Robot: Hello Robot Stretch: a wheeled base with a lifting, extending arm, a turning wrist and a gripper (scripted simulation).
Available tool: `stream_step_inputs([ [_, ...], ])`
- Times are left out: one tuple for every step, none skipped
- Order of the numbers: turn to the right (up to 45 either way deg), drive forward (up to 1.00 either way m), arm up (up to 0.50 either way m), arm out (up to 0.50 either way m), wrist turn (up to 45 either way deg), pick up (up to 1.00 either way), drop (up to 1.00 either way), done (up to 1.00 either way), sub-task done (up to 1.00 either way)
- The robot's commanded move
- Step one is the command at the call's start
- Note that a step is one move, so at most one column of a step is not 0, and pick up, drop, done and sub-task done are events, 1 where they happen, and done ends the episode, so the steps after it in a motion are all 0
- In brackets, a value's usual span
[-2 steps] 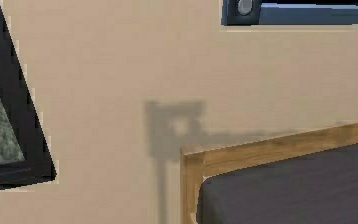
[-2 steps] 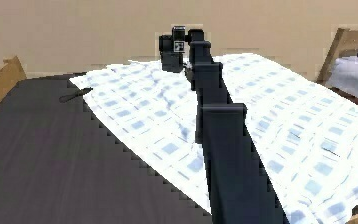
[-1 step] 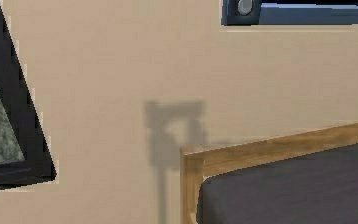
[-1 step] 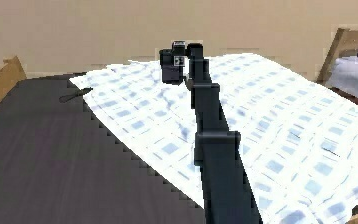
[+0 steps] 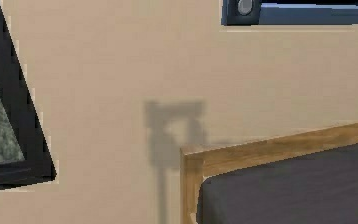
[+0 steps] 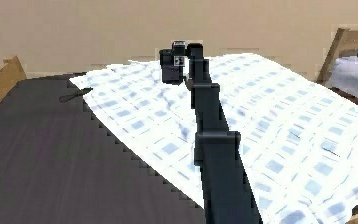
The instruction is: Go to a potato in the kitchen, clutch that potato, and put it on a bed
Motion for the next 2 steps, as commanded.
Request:
stream_step_inputs([
  [0.0, 0.00, 0.00, 0.00, 0.0, 0.00, 1.00, 0.00, 0.00],
  [0.0, 0.00, 0.04, 0.00, 0.0, 0.00, 0.00, 0.00, 0.00],
])
